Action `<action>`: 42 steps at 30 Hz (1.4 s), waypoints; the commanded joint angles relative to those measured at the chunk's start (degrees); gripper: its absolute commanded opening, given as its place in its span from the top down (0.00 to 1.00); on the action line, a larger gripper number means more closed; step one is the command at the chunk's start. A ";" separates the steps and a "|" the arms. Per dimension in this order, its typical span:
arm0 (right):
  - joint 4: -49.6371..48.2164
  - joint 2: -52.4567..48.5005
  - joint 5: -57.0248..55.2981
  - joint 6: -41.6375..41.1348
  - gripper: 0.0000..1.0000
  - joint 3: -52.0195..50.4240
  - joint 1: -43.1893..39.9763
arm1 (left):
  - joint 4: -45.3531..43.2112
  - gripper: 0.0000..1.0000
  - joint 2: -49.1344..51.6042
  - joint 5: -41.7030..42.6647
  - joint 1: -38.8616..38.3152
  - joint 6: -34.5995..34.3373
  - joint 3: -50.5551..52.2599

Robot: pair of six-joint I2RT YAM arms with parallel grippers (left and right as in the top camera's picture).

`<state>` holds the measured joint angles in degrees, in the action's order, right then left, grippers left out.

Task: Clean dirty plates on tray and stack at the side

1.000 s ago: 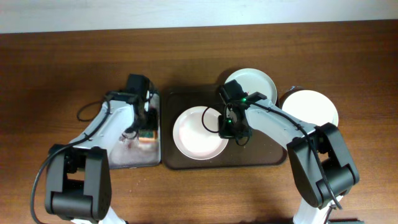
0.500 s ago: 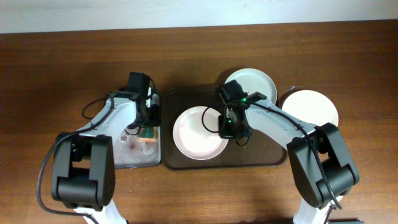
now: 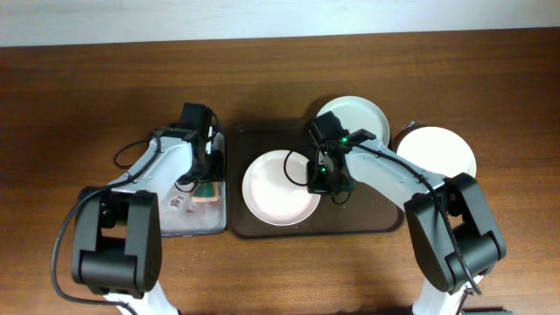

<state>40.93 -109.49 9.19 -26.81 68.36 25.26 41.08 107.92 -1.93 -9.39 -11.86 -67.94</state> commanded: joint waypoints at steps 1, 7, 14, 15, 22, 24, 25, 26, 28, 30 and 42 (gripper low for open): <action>0.00 -0.50 -1.92 0.44 0.96 -0.76 -0.15 | 3.10 0.33 -5.18 -0.59 0.07 -0.04 -1.18; 0.37 -0.50 -1.90 0.35 0.84 -0.76 -0.15 | 7.93 0.33 -6.38 -0.37 0.02 -0.07 -1.16; 0.59 -0.50 -1.84 0.37 0.96 -0.96 0.63 | 8.74 0.30 -6.38 -0.33 0.02 -0.09 -1.16; 0.59 -0.50 -1.86 0.37 0.96 -0.96 1.03 | 8.74 0.30 -6.38 -0.33 0.02 -0.09 -1.16; 0.85 3.82 -2.97 3.69 0.96 1.46 1.68 | 8.74 0.25 -6.38 -0.39 0.02 -0.07 -1.16; 1.60 6.21 -5.99 4.07 0.96 2.36 1.70 | 8.72 0.24 -6.38 -0.39 0.02 -0.07 -1.16; 2.27 7.82 -8.98 4.09 0.96 2.54 1.75 | 8.74 0.23 -6.38 -0.39 0.02 -0.07 -1.16; 2.64 8.76 -10.64 4.09 0.96 2.54 1.75 | 8.74 0.22 -6.36 -0.39 0.02 -0.07 -1.16; 3.50 10.40 -14.14 4.09 0.96 2.54 1.75 | 8.70 0.19 -6.36 -0.39 0.02 -0.07 -1.16; 4.35 12.13 -17.46 4.13 0.96 2.56 1.75 | 8.70 0.18 -6.36 -0.39 0.02 -0.07 -1.16; 7.26 16.90 -45.31 7.06 0.96 5.51 11.89 | 8.70 0.11 -6.36 -0.39 0.02 -0.07 -1.16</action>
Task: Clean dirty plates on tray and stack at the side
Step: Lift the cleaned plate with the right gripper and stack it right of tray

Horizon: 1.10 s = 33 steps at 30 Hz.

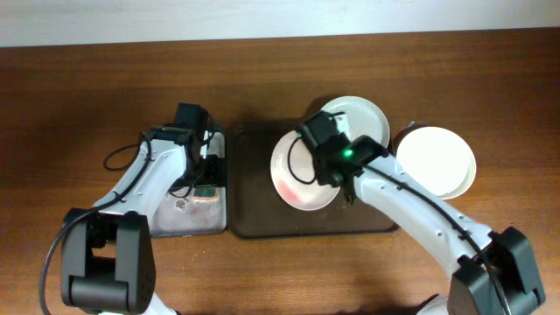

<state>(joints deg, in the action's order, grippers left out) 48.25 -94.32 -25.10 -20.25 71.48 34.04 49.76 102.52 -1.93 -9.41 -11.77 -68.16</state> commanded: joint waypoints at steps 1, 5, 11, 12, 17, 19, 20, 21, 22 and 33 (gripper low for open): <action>-0.11 1.73 -14.71 0.52 0.96 2.71 4.96 | 0.02 0.10 -0.96 -0.39 0.04 -0.15 -0.94; -0.57 1.73 -24.83 0.50 0.96 2.80 10.62 | 0.00 0.09 -0.96 -0.39 0.04 -0.15 -0.94; -1.55 1.73 -44.39 0.50 0.96 2.80 19.08 | 0.00 0.09 -0.96 -0.39 0.04 -0.15 -0.94; -1.81 1.73 -46.45 0.50 0.96 2.80 19.93 | 0.00 0.09 -0.96 -0.39 0.04 -0.15 -0.94; -2.95 1.73 -50.62 0.50 0.96 2.80 21.55 | 0.00 0.09 -0.96 -0.39 0.04 -0.15 -0.94; -3.08 1.73 -50.60 0.50 0.96 2.80 21.55 | 0.00 0.09 -0.96 -0.39 0.04 -0.15 -0.94; -3.23 1.73 -50.58 0.42 0.96 2.80 21.49 | 0.00 0.09 -0.96 -0.39 0.04 -0.15 -0.94; -3.45 1.73 -50.27 0.15 0.96 2.80 21.31 | 0.00 0.08 -0.96 -0.39 0.04 -0.15 -0.94; -3.72 1.73 -49.51 -0.17 0.96 2.80 20.96 | -0.02 0.08 -0.96 -0.39 0.04 -0.15 -0.94; -2.60 1.73 -7.23 -10.34 0.96 2.80 -1.49 | -0.02 0.08 -0.96 -0.39 0.04 -0.15 -0.94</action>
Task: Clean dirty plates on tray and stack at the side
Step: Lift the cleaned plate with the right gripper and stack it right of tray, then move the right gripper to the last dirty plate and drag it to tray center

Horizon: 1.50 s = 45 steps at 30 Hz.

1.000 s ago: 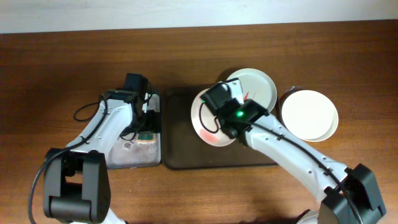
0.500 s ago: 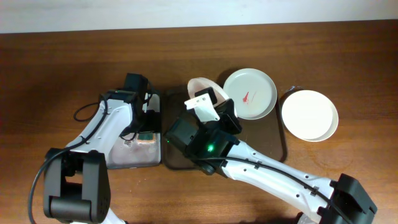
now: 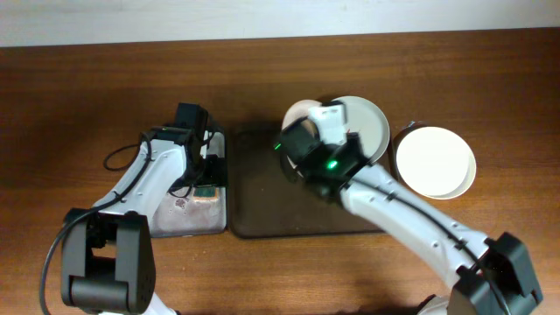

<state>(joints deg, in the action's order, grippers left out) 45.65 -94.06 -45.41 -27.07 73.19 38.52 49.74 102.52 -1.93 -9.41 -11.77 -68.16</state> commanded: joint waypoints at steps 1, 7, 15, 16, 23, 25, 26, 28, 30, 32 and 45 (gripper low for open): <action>-0.04 1.46 15.50 -3.52 0.96 1.09 -8.26 | 0.00 0.07 -0.96 -0.39 0.04 -0.15 -0.94; -0.24 1.68 37.70 -3.67 0.96 1.09 -30.67 | -0.13 0.07 -0.96 -0.39 0.04 -0.15 -0.94; 4.26 1.66 47.34 -3.67 0.96 0.83 -57.20 | -0.15 0.07 -0.96 -0.39 0.04 -0.15 -0.94; 4.90 1.66 47.39 -3.67 0.96 0.50 -59.67 | -0.15 0.07 -0.96 -0.39 0.04 -0.15 -0.94; 4.90 1.66 47.34 -1.70 0.96 -3.78 -65.92 | -0.15 0.06 -0.96 -0.39 0.04 -0.15 -0.94; 4.70 1.66 47.36 -1.73 0.96 -4.44 -65.92 | -0.13 0.06 -0.96 -0.39 0.04 -0.15 -0.94; 4.68 1.64 47.34 -1.73 0.93 -4.52 -65.92 | -0.11 0.06 -0.96 -0.39 0.04 -0.15 -0.94; 4.48 1.64 47.39 -1.73 0.60 -4.52 -65.90 | -0.11 0.06 -0.96 -0.39 0.04 -0.15 -0.94; 4.52 1.64 47.41 -1.73 0.53 -4.52 -65.90 | -0.13 0.06 -0.96 -0.39 0.04 -0.15 -0.94; 4.52 1.64 48.48 -1.70 0.52 -4.52 -65.90 | -0.13 0.06 -0.96 -0.39 0.04 -0.15 -0.94; -1.60 -1.77 59.45 13.70 0.43 -4.57 -48.70 | -0.11 0.06 -0.96 -0.39 0.04 -0.15 -0.94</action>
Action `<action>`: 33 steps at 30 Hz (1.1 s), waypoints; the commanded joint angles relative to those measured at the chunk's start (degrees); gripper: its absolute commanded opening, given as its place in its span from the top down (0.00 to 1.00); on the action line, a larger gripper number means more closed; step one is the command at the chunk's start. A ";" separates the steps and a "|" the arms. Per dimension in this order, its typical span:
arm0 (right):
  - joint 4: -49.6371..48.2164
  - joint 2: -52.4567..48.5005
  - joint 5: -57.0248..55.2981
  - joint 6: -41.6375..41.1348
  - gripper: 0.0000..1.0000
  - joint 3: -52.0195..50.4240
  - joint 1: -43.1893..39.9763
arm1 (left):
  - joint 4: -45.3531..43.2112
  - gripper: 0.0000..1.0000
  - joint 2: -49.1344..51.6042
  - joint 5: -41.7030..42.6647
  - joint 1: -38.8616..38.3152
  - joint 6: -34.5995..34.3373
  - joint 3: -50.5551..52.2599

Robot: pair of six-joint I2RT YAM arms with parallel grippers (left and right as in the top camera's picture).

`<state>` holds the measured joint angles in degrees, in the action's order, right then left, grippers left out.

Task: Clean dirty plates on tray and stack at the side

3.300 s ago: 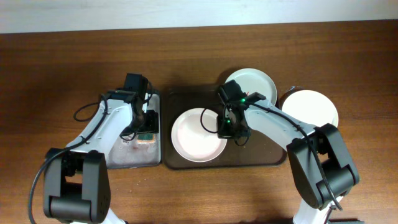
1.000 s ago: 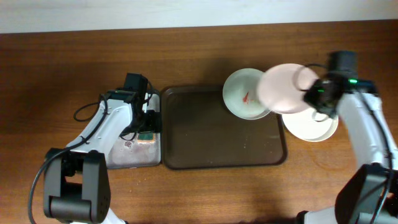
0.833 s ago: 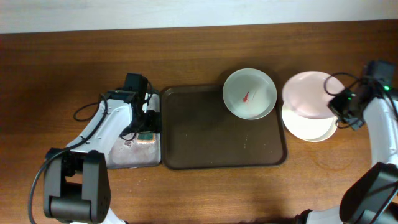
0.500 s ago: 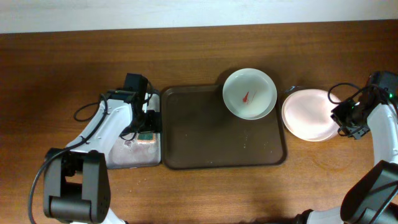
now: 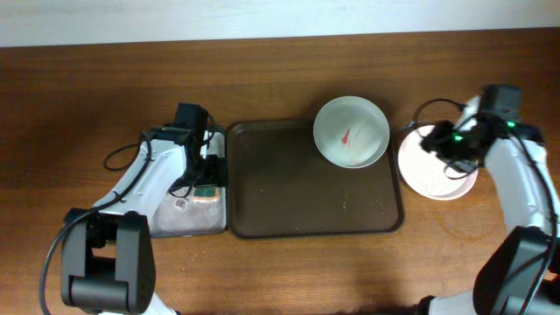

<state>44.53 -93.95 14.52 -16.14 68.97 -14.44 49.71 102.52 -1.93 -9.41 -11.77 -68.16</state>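
Note:
A white plate [image 5: 351,131] with a red smear lies at the back right of the dark brown tray [image 5: 289,201]. To the right of the tray stands the stack of plates [image 5: 455,182]. Its top plate [image 5: 429,171] looks faintly pink, and my right gripper [image 5: 436,142] is shut on that plate's back left rim. My left gripper [image 5: 203,178] points down into the small grey tray [image 5: 179,219], shut on a green and orange sponge [image 5: 206,192].
The grey tray lies against the brown tray's left edge and has a small red mark on its floor. Black cables loop beside each arm. The wooden table [image 5: 280,70] runs on behind both trays.
My right gripper held a plate raised over the tray's back right, half hiding the smeared plate. It is now to the right, with that plate on the stack. The left arm has not moved.
My right gripper was at the rim of a plate lying in the middle of the tray. Then the plate was tilted up and further right, then raised near the smeared plate. Now it sits on the stack. My left gripper stayed on the sponge.

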 commanded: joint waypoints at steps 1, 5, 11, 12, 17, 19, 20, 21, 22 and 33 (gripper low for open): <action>-0.66 -2.49 -1.25 2.23 0.43 -0.35 5.07 | -0.09 0.06 -0.96 -0.39 0.04 -0.15 -0.94; -3.37 -8.02 -2.21 0.39 0.54 -0.35 9.51 | -0.09 0.06 -0.96 -0.39 0.04 -0.15 -0.94; -7.93 -13.44 -2.78 -2.64 0.60 -0.35 12.11 | -0.09 0.06 -0.96 -0.39 0.04 -0.15 -0.94; -8.44 -14.16 -2.73 -3.17 0.61 -0.35 12.24 | -0.11 0.06 -0.96 -0.39 0.04 -0.15 -0.94; -8.83 -16.98 -2.49 -4.31 0.83 -0.35 13.55 | -0.09 0.06 -0.96 -0.39 0.04 -0.15 -0.94; -8.26 -17.00 -1.92 -4.28 0.94 -0.35 14.69 | -0.11 0.06 -0.96 -0.39 0.04 -0.15 -0.94; -7.26 -17.00 1.46 -4.28 0.96 -0.33 16.33 | -0.11 0.06 -0.96 -0.39 0.04 -0.15 -0.94; -6.60 -17.00 2.91 -4.31 0.96 -0.33 17.05 | -0.09 0.06 -0.96 -0.39 0.04 -0.15 -0.94; -5.92 -17.00 4.55 -4.33 0.96 -0.33 17.79 | -0.11 0.06 -0.96 -0.39 0.04 -0.15 -0.94; -0.11 -16.98 11.78 -17.11 0.80 -0.26 28.65 | -0.11 0.06 -0.96 -0.39 0.04 -0.15 -0.94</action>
<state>44.60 -110.34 23.75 -31.18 68.97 13.56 49.71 102.52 -1.93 -9.39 -11.77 -68.16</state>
